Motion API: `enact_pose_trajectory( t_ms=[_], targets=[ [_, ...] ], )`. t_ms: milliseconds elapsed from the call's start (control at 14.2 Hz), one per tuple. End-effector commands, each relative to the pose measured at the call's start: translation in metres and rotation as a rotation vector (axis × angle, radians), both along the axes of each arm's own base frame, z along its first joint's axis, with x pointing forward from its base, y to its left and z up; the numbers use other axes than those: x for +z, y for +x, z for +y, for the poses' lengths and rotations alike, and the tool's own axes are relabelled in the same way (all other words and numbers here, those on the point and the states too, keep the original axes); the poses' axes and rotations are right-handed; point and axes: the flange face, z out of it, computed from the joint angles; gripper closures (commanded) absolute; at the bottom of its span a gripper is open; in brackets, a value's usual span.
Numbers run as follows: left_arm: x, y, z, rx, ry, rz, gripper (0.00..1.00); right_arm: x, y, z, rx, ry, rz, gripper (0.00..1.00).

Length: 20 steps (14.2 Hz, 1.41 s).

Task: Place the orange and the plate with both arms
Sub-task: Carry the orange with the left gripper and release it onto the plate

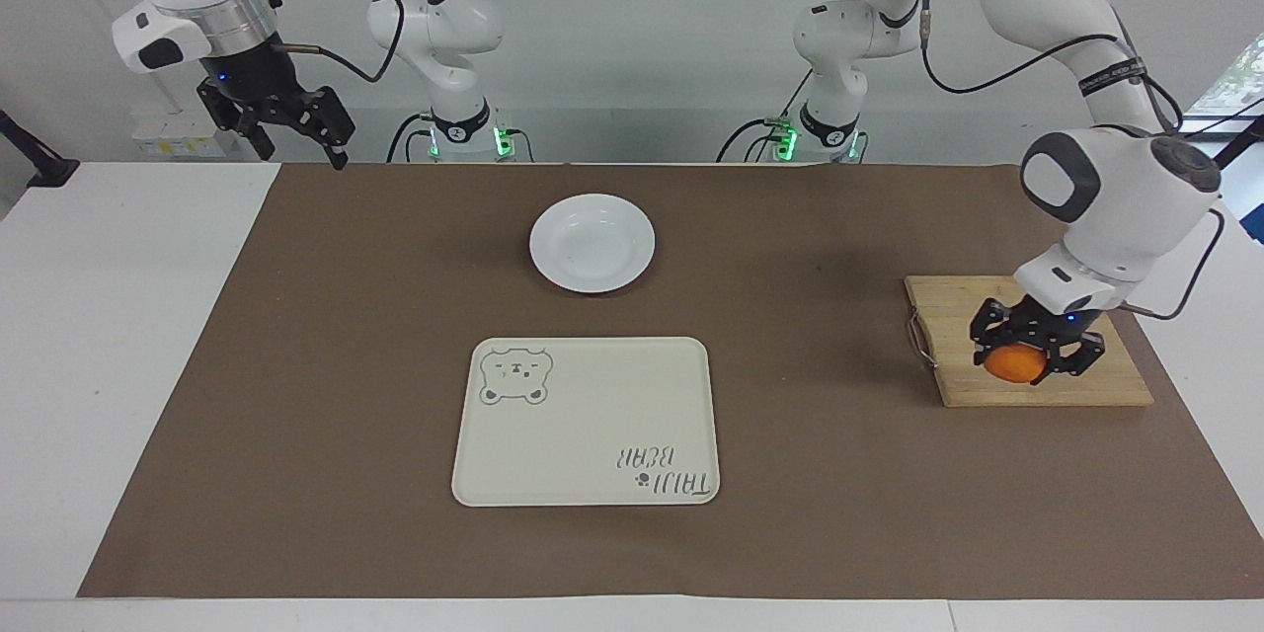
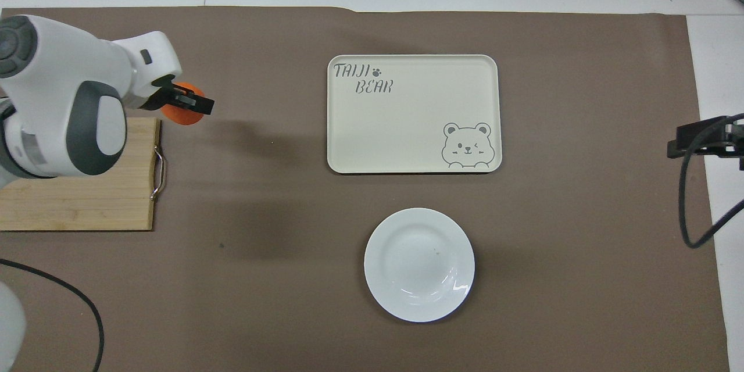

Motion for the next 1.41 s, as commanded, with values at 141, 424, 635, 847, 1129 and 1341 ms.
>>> enact_pose_trajectory(
  t_ms=[141, 424, 635, 847, 1129, 1341],
  targets=[
    [0.012, -0.056, -0.14, 0.071, -0.048, 0.041, 1.0, 0.0, -0.004, 0.001, -0.015, 0.023, -0.005, 0.0],
    [-0.02, -0.141, -0.246, 0.046, -0.035, 0.112, 1.0, 0.0, -0.004, 0.001, -0.015, 0.023, -0.005, 0.0],
    [-0.02, -0.193, -0.289, 0.024, -0.044, 0.123, 1.0, 0.0, -0.004, 0.0, -0.017, 0.024, -0.005, 0.0],
    [-0.032, -0.237, -0.321, 0.003, -0.026, 0.151, 1.0, 0.0, -0.004, 0.001, -0.015, 0.024, -0.003, 0.0],
    [-0.078, -0.265, -0.351, -0.045, -0.03, 0.131, 1.0, 0.0, -0.004, 0.001, -0.015, 0.024, -0.005, 0.0],
    [-0.086, -0.264, -0.355, -0.044, -0.041, 0.12, 0.7, 0.001, -0.005, 0.0, -0.017, 0.024, -0.007, 0.0]
  ],
)
